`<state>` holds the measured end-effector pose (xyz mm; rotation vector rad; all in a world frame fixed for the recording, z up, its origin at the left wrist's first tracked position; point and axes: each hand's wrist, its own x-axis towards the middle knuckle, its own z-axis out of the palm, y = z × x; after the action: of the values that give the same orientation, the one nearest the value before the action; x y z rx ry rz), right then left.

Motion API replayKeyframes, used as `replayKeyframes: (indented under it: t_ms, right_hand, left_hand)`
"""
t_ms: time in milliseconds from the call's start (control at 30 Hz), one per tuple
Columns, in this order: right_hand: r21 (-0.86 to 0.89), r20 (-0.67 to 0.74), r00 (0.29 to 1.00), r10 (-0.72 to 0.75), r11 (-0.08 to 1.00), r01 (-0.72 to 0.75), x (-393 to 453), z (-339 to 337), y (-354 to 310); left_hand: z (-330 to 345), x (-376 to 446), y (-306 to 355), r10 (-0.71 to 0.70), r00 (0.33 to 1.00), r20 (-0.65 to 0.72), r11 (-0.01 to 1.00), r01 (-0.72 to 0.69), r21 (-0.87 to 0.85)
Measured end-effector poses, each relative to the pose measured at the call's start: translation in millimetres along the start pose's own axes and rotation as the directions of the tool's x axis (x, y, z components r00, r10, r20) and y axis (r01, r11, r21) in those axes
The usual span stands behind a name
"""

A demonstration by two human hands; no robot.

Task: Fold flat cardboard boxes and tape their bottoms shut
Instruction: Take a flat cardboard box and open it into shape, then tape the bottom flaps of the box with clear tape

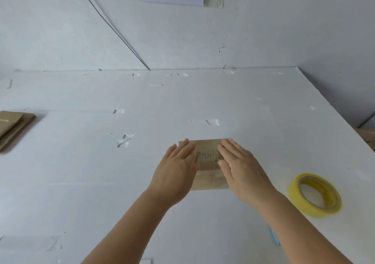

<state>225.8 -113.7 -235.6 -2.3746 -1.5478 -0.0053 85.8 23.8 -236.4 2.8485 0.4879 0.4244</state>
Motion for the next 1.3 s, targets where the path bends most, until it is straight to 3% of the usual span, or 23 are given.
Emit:
replayKeyframes:
  t_ms: [167, 300, 633, 1033, 1167, 1300]
  right_hand:
    - [-0.094, 0.15, 0.986, 0.079, 0.993, -0.065, -10.4, 13.5, -2.2]
    - [-0.096, 0.098, 0.989, 0.108, 0.991, -0.098, -11.3, 13.1, -3.4]
    - [-0.128, 0.08, 0.983, 0.165, 0.98, -0.154, -45.3, -2.2, 21.5]
    - [0.048, 0.033, 0.973, 0.228, 0.972, -0.229, -52.9, -5.6, 30.6]
    - [-0.019, 0.087, 0.913, 0.398, 0.917, -0.398, -71.4, -4.4, 56.6]
    - [-0.147, 0.15, 0.763, 0.629, 0.777, -0.612, -94.2, 2.7, 87.5]
  left_hand:
    - [17.8, -6.5, 10.6, 0.036, 0.996, 0.082, 0.991, -0.046, 0.124]
    - [24.0, -5.7, 12.8, 0.02, 0.999, 0.035, 0.99, -0.024, 0.137]
    - [32.5, 1.7, 51.5, 0.129, 0.989, 0.067, 0.983, -0.137, 0.12]
    - [31.5, 13.1, 55.6, 0.113, 0.985, 0.133, 0.984, -0.13, 0.125]
    - [30.3, 11.6, 58.0, 0.096, 0.988, 0.12, 0.988, -0.109, 0.111]
    - [32.0, 11.0, 57.4, 0.08, 0.992, 0.102, 0.993, -0.088, 0.075]
